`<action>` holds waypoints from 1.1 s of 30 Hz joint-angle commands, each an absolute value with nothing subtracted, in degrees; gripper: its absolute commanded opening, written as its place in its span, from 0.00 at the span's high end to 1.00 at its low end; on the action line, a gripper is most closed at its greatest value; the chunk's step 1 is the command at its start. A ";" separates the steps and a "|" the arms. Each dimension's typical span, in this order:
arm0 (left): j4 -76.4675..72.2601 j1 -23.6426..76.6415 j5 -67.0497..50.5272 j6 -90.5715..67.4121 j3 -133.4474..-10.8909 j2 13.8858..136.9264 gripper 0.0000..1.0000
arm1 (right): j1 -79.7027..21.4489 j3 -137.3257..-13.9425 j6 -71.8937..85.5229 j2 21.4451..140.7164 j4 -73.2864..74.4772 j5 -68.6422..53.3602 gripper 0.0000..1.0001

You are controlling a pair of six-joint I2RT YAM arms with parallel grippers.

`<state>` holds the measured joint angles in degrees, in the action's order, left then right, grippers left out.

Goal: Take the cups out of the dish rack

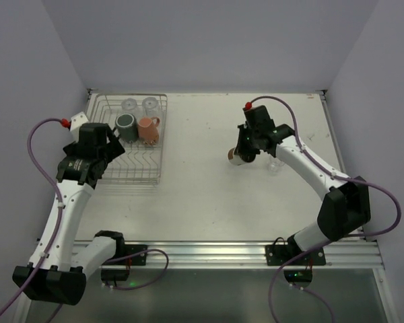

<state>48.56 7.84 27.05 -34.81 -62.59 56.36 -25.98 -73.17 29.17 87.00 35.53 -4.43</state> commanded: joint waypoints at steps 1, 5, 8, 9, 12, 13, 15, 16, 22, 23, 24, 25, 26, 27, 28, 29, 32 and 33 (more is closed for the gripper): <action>49.49 3.53 28.50 -32.71 -63.46 56.08 0.00 | -28.65 -74.18 25.23 88.50 40.95 9.90 1.00; 48.34 -1.75 26.45 -30.15 -62.67 55.37 0.00 | -30.41 -74.27 24.70 91.05 42.97 16.60 1.00; 48.43 -2.46 26.72 -30.06 -62.49 55.37 0.00 | -31.02 -74.79 24.52 94.04 44.82 19.77 1.00; 48.43 -2.55 26.54 -30.06 -62.49 55.46 0.00 | -31.11 -74.79 24.35 94.56 45.00 20.21 1.00; 48.51 -2.81 26.19 -29.88 -62.58 56.07 0.00 | -31.29 -74.88 23.91 96.15 45.79 21.36 1.00; 48.60 -2.99 26.28 -29.80 -62.58 56.68 0.00 | -31.29 -74.97 23.73 96.41 45.88 21.36 1.00; 48.60 -3.25 26.19 -29.88 -62.58 57.04 0.00 | -31.29 -74.97 23.47 97.20 45.97 21.71 1.00; 48.52 -3.34 25.93 -29.88 -62.58 57.13 0.00 | -31.20 -74.97 23.38 97.38 45.79 21.62 1.00; 47.99 -3.60 25.05 -29.18 -62.14 57.22 0.00 | -31.20 -75.23 22.33 98.26 44.30 20.30 1.00; 47.90 -3.69 24.87 -29.01 -62.14 57.22 0.00 | -31.20 -75.32 22.24 98.35 44.21 19.95 1.00; 47.90 -3.78 24.79 -28.92 -62.23 57.22 0.00 | -31.29 -75.50 22.06 98.61 44.21 19.69 1.00; 47.81 -3.78 24.70 -28.83 -62.23 57.30 0.00 | -31.20 -75.67 21.97 98.79 44.12 19.69 1.00; 47.73 -3.78 24.70 -28.74 -62.14 57.39 0.00 | -31.20 -75.67 21.80 99.05 44.12 19.69 1.00; 47.81 -3.95 24.70 -28.48 -62.14 57.57 0.00 | -31.20 -76.02 21.71 99.49 44.12 19.60 1.00; 47.73 -3.96 24.70 -28.30 -62.14 57.83 0.00 | -31.20 -76.11 21.62 99.67 44.21 19.51 1.00; 47.81 -4.04 24.70 -28.04 -62.14 57.83 0.00 | -31.20 -76.29 21.62 99.84 44.21 19.34 1.00; 47.55 -4.39 24.52 -27.25 -61.87 58.18 0.00 | -31.20 -76.38 21.53 100.02 43.86 18.81 0.90; 47.55 -4.66 24.52 -27.07 -61.87 58.36 0.00 | -31.20 -76.38 21.53 100.11 43.77 18.90 0.89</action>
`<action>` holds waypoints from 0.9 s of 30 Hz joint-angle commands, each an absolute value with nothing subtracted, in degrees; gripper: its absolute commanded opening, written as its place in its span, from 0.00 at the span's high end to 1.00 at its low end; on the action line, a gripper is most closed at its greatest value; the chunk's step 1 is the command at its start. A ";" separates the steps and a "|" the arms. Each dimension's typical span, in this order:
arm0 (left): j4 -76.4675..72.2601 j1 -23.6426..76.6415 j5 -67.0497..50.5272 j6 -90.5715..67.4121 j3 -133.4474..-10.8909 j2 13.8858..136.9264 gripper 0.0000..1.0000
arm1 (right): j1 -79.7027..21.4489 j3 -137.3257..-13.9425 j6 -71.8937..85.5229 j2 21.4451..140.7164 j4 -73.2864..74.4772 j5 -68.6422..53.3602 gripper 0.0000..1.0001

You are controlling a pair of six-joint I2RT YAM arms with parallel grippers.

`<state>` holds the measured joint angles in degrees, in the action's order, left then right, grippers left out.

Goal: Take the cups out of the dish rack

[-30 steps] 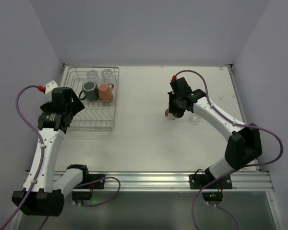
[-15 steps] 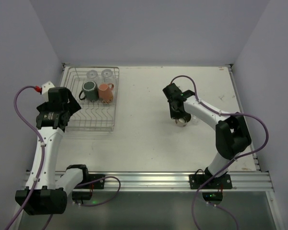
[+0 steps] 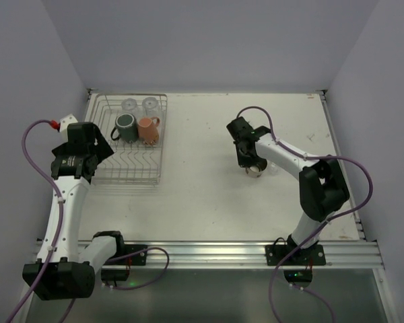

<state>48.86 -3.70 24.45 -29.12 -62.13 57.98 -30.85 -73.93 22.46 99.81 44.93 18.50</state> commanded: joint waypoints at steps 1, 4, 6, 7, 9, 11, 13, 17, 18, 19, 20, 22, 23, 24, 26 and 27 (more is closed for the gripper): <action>47.64 -4.83 24.61 -26.90 -61.79 58.53 0.00 | -31.20 -76.38 21.45 100.02 43.60 18.81 0.88; 48.25 -5.71 25.66 -26.37 -61.87 59.59 0.00 | -31.20 -76.20 21.45 99.58 43.16 18.55 0.78; 48.52 -6.67 26.01 -26.10 -61.87 60.29 0.00 | -31.20 -76.03 21.36 99.23 43.07 18.19 0.64; 48.52 -6.94 25.84 -26.02 -61.87 60.38 0.00 | -31.29 -76.03 21.44 98.62 42.98 18.02 0.59; 47.99 -7.73 24.97 -25.66 -61.35 61.08 0.00 | -31.38 -75.85 21.44 97.57 42.80 17.23 0.47; 47.81 -8.26 24.35 -25.58 -61.09 61.61 0.00 | -32.43 -75.59 21.71 94.94 42.98 17.40 0.39; 47.03 -8.70 23.21 -25.49 -60.82 62.75 0.00 | -34.26 -75.67 21.97 92.47 43.33 17.32 0.32; 45.71 -9.67 20.58 -24.00 -60.73 64.95 0.01 | -38.40 -75.76 21.80 85.97 43.42 13.98 0.30; 45.01 -10.36 18.22 -23.39 -60.30 65.56 0.03 | -39.19 -75.85 21.54 84.04 43.50 13.28 0.29; 44.48 -10.72 17.41 -23.03 -60.12 65.74 0.05 | -40.59 -75.76 21.27 83.33 43.59 13.10 0.29; 43.34 -10.98 16.45 -22.24 -60.03 66.00 0.06 | -41.30 -75.76 21.01 82.71 43.77 12.83 0.29; 42.81 -11.42 13.63 -21.62 -60.38 67.76 0.10 | -43.75 -75.59 20.83 81.39 43.42 11.61 0.29; 42.89 -11.77 12.93 -21.19 -60.73 69.59 0.10 | -44.81 -75.67 20.83 81.04 43.42 11.17 0.29; 42.98 -11.86 12.57 -20.92 -61.69 70.48 0.12 | -46.65 -75.50 20.74 80.51 42.72 10.29 0.29; 42.63 -12.13 13.09 -20.66 -62.57 72.67 0.14 | -48.33 -74.71 20.48 80.25 42.19 9.58 0.29; 42.54 -12.22 13.53 -20.57 -63.01 73.29 0.15 | -49.21 -74.18 20.48 79.81 41.58 9.15 0.29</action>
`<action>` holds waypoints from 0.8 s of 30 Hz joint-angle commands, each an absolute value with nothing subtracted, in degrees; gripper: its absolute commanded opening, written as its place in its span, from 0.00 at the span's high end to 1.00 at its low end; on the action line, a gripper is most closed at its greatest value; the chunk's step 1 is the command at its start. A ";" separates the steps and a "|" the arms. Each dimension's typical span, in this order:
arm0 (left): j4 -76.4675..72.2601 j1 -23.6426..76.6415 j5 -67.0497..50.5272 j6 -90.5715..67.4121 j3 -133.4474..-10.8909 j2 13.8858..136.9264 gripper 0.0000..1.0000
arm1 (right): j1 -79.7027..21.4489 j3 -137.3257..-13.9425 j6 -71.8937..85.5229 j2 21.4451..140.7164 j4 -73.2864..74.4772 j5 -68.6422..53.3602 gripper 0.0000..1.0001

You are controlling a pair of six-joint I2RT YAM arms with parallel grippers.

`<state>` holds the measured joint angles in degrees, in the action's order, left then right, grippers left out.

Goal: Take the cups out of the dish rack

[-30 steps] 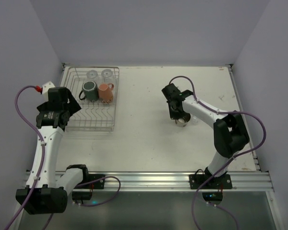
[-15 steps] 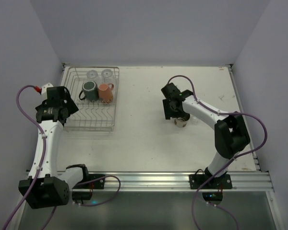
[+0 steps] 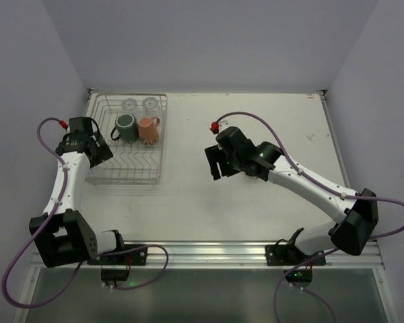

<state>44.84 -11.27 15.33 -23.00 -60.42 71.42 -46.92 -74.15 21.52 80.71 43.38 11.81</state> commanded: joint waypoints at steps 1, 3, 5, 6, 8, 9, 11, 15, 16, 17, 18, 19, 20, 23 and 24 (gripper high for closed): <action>42.54 -12.22 14.06 -20.65 -63.89 74.00 0.15 | -49.39 -73.31 20.48 79.72 41.40 8.44 0.29; 42.01 -12.57 14.50 -20.48 -64.25 75.84 0.15 | -49.83 -72.43 20.48 79.28 40.44 7.39 0.29; 41.92 -13.18 14.24 -20.48 -64.77 77.68 0.15 | -50.27 -71.72 20.48 78.66 40.17 6.68 0.29; 41.66 -13.44 14.06 -20.57 -64.69 78.13 0.15 | -50.45 -71.63 20.48 78.49 39.82 6.59 0.29; 40.96 -14.15 13.71 -20.57 -64.08 78.66 0.15 | -50.62 -71.20 20.48 77.88 39.38 5.72 0.29; 40.87 -14.59 13.54 -20.57 -63.90 78.75 0.15 | -50.62 -71.10 20.48 77.78 38.94 5.36 0.29; 40.00 -15.55 12.92 -20.22 -63.37 79.01 0.15 | -50.71 -71.10 20.39 77.96 38.94 4.84 0.30; 39.64 -17.31 11.34 -19.60 -62.40 79.72 0.14 | -51.15 -70.67 20.39 77.78 38.41 4.04 0.30; 39.20 -17.49 11.08 -19.51 -62.32 79.80 0.13 | -51.07 -70.32 20.39 77.70 38.23 3.96 0.30; 39.11 -17.75 10.73 -19.51 -62.31 80.24 0.13 | -51.15 -70.31 20.39 77.52 38.15 3.78 0.30; 39.20 -17.84 10.72 -19.51 -62.40 80.59 0.13 | -51.15 -70.23 20.39 77.35 38.14 3.69 0.30; 39.55 -17.93 10.55 -19.42 -62.58 80.94 0.13 | -51.15 -70.05 20.30 77.26 38.06 3.60 0.30; 39.72 -18.02 10.20 -19.42 -62.67 81.82 0.13 | -51.07 -69.96 20.30 77.17 37.97 3.60 0.30; 39.64 -18.11 10.28 -19.42 -62.84 82.61 0.13 | -51.06 -69.87 20.30 76.73 37.97 3.43 0.30; 39.46 -18.11 10.28 -19.42 -62.75 82.88 0.13 | -51.15 -69.70 20.30 76.64 37.88 3.34 0.30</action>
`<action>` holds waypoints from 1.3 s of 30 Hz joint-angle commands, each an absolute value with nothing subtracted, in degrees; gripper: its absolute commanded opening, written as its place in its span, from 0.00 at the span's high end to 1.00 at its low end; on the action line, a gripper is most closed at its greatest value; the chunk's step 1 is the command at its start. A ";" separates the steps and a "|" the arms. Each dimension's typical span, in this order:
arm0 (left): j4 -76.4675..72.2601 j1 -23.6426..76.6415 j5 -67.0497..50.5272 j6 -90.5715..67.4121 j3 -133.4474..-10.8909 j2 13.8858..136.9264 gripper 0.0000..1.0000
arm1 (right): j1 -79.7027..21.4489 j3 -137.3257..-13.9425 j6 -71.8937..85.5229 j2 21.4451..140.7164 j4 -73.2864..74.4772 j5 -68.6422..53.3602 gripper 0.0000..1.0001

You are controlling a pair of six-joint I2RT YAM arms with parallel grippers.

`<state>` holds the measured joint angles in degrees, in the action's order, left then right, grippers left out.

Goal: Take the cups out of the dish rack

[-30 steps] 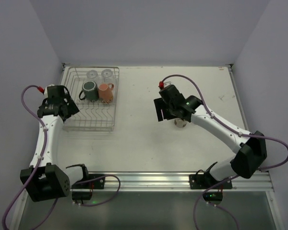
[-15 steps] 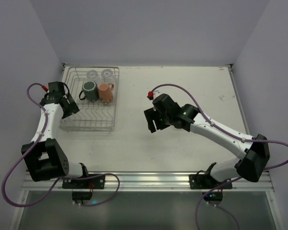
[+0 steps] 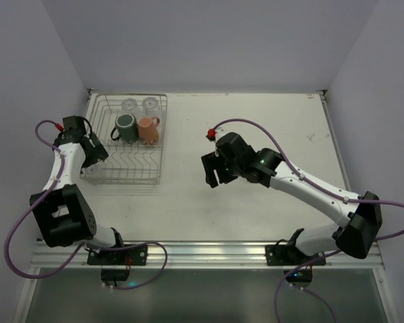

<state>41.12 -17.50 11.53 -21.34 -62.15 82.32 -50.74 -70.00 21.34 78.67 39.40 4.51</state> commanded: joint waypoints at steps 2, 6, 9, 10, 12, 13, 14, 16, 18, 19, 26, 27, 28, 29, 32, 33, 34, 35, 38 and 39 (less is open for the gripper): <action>39.29 -18.37 9.93 -19.34 -62.67 83.75 0.13 | -51.07 -69.35 20.30 76.29 37.62 3.34 0.30; 38.85 -18.63 10.45 -19.16 -61.88 84.64 0.14 | -51.15 -69.08 20.30 76.11 37.71 3.43 0.30; 39.37 -19.33 11.07 -18.63 -61.44 84.90 0.23 | -51.07 -68.99 20.30 75.85 37.53 3.43 0.30; 39.29 -19.68 11.16 -18.46 -61.26 84.55 0.24 | -51.06 -69.17 20.22 75.85 37.62 3.43 0.30; 39.02 -19.86 11.16 -18.20 -60.56 84.29 0.29 | -51.15 -69.17 20.21 75.76 37.53 3.43 0.30; 38.85 -20.12 10.99 -18.19 -60.47 84.29 0.30 | -51.07 -69.08 20.21 75.76 37.53 3.43 0.30; 38.59 -20.30 10.29 -18.11 -60.29 84.29 0.35 | -51.06 -69.08 20.21 75.59 37.44 3.69 0.30; 38.06 -20.30 9.32 -18.37 -60.12 84.64 0.39 | -51.15 -68.99 20.21 75.50 37.44 3.78 0.30; 37.97 -20.30 8.70 -18.54 -60.03 85.25 0.45 | -51.07 -69.17 20.21 75.59 37.70 4.04 0.30; 37.88 -20.30 8.35 -18.54 -60.03 85.51 0.49 | -51.15 -69.17 20.21 75.67 37.79 4.13 0.30; 38.58 -20.30 7.29 -18.46 -60.99 84.29 0.96 | -51.15 -69.61 20.21 76.46 38.14 4.83 0.30; 39.11 -20.22 7.29 -18.81 -61.34 83.50 1.00 | -51.15 -69.78 20.30 76.99 38.23 4.92 0.30; 39.20 -20.30 7.12 -18.81 -61.87 82.97 1.00 | -51.07 -69.87 20.22 77.17 38.41 5.27 0.30; 39.46 -20.22 6.95 -18.81 -62.22 82.36 1.00 | -51.15 -70.13 20.21 77.34 38.58 5.53 0.30; 41.04 -20.13 5.98 -18.81 -63.80 80.07 1.00 | -51.15 -71.19 20.39 78.22 39.28 6.50 0.30; 41.91 -20.04 5.54 -18.81 -64.33 78.24 1.00 | -51.15 -71.89 20.48 78.40 39.64 6.85 0.30; 42.10 -20.04 4.41 -18.72 -64.68 77.27 1.00 | -51.15 -72.33 20.65 78.83 39.90 7.12 0.30; 42.19 -19.95 4.05 -18.81 -65.38 76.21 1.00 | -50.98 -72.59 20.74 78.84 40.16 7.03 0.30; 43.76 -18.99 2.46 -19.60 -67.66 72.52 1.00 | -50.72 -73.91 21.44 79.71 40.78 7.12 0.29; 44.73 -18.38 2.11 -19.95 -68.46 70.68 1.00 | -50.54 -74.87 21.71 80.06 41.13 6.77 0.29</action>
